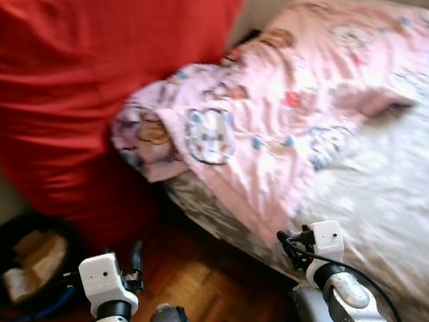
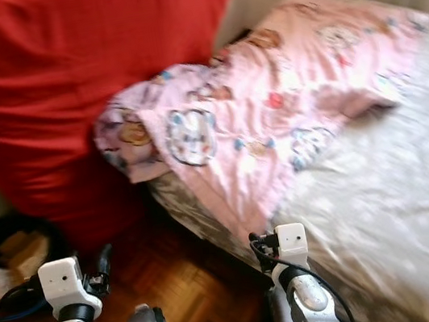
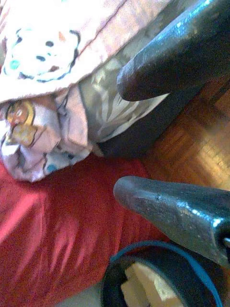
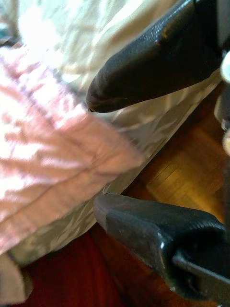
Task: Clean up the room
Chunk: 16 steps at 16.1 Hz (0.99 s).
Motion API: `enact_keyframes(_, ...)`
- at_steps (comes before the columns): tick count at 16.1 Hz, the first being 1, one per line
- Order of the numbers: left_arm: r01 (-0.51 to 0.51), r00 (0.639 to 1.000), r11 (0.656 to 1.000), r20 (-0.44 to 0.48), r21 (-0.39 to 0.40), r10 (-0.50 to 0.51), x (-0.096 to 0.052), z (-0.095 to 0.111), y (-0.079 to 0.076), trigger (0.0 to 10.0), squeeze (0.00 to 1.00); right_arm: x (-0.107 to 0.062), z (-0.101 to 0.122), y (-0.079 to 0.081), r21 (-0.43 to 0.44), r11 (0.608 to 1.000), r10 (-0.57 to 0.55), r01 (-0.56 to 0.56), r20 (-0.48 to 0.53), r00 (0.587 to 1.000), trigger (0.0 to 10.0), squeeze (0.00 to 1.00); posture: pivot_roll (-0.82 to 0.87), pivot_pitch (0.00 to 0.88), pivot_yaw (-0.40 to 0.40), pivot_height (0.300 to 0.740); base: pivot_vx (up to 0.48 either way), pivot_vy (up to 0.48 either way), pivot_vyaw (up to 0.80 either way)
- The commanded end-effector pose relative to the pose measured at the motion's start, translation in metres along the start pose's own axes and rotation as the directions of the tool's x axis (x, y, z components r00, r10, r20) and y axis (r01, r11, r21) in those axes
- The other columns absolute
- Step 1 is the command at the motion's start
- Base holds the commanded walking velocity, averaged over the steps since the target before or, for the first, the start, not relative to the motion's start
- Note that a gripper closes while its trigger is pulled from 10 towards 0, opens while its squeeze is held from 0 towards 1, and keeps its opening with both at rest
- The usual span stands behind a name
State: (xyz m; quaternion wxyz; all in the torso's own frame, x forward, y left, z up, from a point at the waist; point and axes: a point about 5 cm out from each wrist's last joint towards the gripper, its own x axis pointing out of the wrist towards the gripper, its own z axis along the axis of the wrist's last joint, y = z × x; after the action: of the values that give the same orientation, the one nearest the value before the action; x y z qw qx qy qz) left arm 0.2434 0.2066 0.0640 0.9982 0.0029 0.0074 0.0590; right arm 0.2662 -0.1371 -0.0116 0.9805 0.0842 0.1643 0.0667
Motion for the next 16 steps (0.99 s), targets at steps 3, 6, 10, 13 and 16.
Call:
enact_keyframes(3, -0.018, 1.0, 1.0, -0.023, -0.002, 0.018, -0.005, -0.002, 0.003, 10.0, 0.0, 0.001, -0.002, 0.002, -0.002, 1.0, 0.015, -0.015, -0.019, 1.0, 10.0, 0.0, 0.09, 0.184, -0.05, 0.606, 0.0, 0.0, 0.0)
enact_keyframes(6, -0.012, 1.0, 1.0, -0.023, -0.004, 0.012, -0.004, 0.0, 0.004, 10.0, 0.0, -0.001, -0.003, 0.005, -0.02, 0.999, 0.046, -0.046, -0.013, 0.999, 10.0, 0.0, 0.09, 0.192, -0.045, 0.606, 0.0, 0.0, 0.53)
enact_keyframes(10, -0.008, 1.0, 1.0, -0.03, -0.001, 0.008, -0.004, 0.001, 0.005, 10.0, 0.0, -0.002, -0.006, 0.006, -0.002, 0.999, 0.05, -0.05, -0.022, 0.999, 10.0, 0.0, 0.09, 0.196, -0.04, 0.606, 0.122, 0.0, 0.72)
enact_keyframes(13, -0.004, 0.999, 1.0, -0.032, 0.003, 0.005, -0.003, 0.002, 0.005, 10.0, 0.0, -0.002, -0.008, 0.005, 0.019, 1.0, 0.026, -0.025, -0.03, 0.999, 10.0, 0.0, 0.09, 0.2, -0.035, 0.606, 0.246, 0.0, 0.0)
enact_keyframes(16, -0.001, 0.999, 1.0, -0.034, 0.004, 0.001, -0.003, 0.002, 0.005, 10.0, 0.0, -0.002, -0.01, 0.002, 0.008, 1.0, -0.012, 0.013, -0.053, 0.999, 10.0, 0.0, 0.09, 0.204, -0.034, 0.606, 0.245, 0.0, 0.0)
